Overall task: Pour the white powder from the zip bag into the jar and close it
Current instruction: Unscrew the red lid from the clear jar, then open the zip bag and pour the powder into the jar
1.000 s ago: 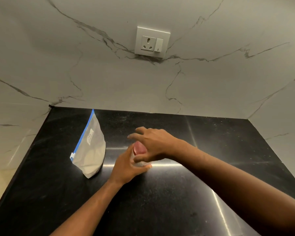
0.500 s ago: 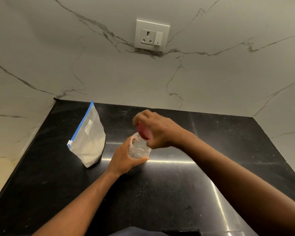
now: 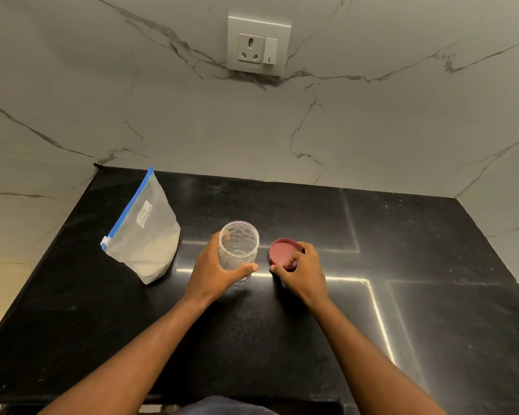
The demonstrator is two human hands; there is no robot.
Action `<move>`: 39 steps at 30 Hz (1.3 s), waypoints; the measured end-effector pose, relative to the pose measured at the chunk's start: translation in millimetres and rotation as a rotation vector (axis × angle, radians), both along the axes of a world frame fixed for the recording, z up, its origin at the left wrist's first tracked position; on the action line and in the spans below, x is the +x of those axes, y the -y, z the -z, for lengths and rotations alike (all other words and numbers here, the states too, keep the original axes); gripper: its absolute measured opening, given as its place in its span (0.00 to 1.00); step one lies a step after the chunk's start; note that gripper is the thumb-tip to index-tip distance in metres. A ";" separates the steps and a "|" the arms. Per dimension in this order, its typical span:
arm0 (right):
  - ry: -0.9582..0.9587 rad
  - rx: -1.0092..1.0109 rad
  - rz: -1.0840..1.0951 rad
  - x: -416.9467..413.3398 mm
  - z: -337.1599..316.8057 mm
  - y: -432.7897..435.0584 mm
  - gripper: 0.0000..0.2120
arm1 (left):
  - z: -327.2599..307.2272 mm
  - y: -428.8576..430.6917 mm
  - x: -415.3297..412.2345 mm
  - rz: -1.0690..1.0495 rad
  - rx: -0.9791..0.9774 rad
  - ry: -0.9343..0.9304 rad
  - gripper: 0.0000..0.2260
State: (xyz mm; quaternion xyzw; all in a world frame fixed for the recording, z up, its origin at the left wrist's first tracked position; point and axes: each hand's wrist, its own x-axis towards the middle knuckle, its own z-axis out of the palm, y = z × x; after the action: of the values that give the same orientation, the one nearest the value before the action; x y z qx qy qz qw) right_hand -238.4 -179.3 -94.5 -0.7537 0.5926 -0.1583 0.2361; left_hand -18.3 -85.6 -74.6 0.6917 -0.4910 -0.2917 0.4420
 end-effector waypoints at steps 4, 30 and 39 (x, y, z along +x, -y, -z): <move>0.063 -0.032 -0.032 2.9 -11.5 0.0 0.16 | -0.2 -7.0 0.1 0.010 0.012 0.019 0.55; -0.162 -0.458 -1.300 247.7 -195.4 -54.7 0.17 | -88.1 -131.8 89.8 -0.650 -0.246 0.079 0.14; -0.283 -0.598 -1.394 261.8 -192.7 -51.7 0.11 | -82.5 -129.8 97.2 -0.657 -0.308 0.083 0.11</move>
State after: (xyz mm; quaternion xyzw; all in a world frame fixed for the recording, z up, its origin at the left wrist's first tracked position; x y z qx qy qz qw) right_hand 23.3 -127.7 98.2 -0.9976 -0.0625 -0.0285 -0.0104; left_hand 78.9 44.2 7.9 0.7491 -0.2982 -0.0285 0.5909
